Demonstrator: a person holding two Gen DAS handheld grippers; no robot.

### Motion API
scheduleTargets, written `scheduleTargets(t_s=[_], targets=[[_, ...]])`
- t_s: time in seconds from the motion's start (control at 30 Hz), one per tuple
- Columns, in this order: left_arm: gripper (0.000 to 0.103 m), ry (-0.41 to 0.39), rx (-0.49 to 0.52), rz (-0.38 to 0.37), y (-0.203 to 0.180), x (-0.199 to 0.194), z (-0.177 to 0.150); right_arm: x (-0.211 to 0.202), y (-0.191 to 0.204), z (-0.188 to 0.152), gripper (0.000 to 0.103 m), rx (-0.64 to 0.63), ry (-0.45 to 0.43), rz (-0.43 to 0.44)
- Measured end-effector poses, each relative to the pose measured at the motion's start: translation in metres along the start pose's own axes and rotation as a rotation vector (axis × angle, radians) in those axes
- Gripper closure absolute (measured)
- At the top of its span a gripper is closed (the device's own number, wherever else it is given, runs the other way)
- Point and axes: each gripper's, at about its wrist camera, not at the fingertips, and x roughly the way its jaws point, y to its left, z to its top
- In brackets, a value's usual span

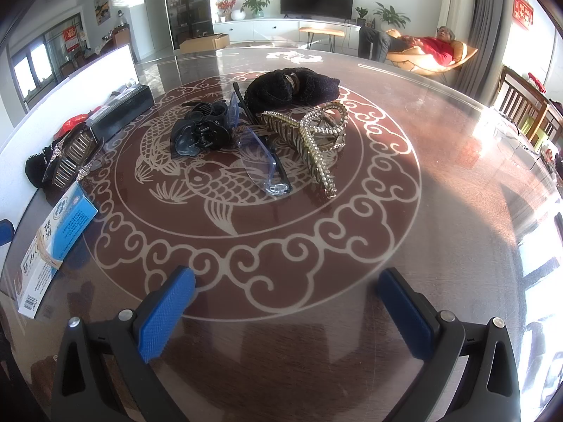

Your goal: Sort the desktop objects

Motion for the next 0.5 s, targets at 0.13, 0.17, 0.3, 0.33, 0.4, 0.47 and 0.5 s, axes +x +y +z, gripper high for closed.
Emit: scheduleTargets(t_s=[0.13, 0.17, 0.3, 0.33, 0.4, 0.47, 0.5], targets=[[0.0, 0.071, -0.085, 0.037, 0.032, 0.016, -0.001, 0.0, 0.0, 0.0, 0.0, 0.0, 0.0, 0.0], [0.0, 0.098, -0.084, 0.043, 0.036, 0.024, -0.002, 0.0, 0.0, 0.0, 0.0, 0.0, 0.0, 0.0], [0.0, 0.218, -0.044, 0.118, 0.039, 0.055, -0.011, 0.0, 0.0, 0.0, 0.0, 0.0, 0.0, 0.0], [0.0, 0.222, -0.019, 0.157, 0.035, 0.058, -0.012, 0.0, 0.0, 0.0, 0.0, 0.0, 0.0, 0.0], [0.0, 0.226, -0.019, 0.179, 0.031, 0.06, -0.014, 0.0, 0.0, 0.0, 0.0, 0.0, 0.0, 0.0], [0.0, 0.232, -0.051, 0.196, 0.031, 0.063, -0.013, 0.0, 0.0, 0.0, 0.0, 0.0, 0.0, 0.0], [0.0, 0.235, -0.059, 0.202, 0.031, 0.064, -0.012, 0.0, 0.0, 0.0, 0.0, 0.0, 0.001, 0.0]])
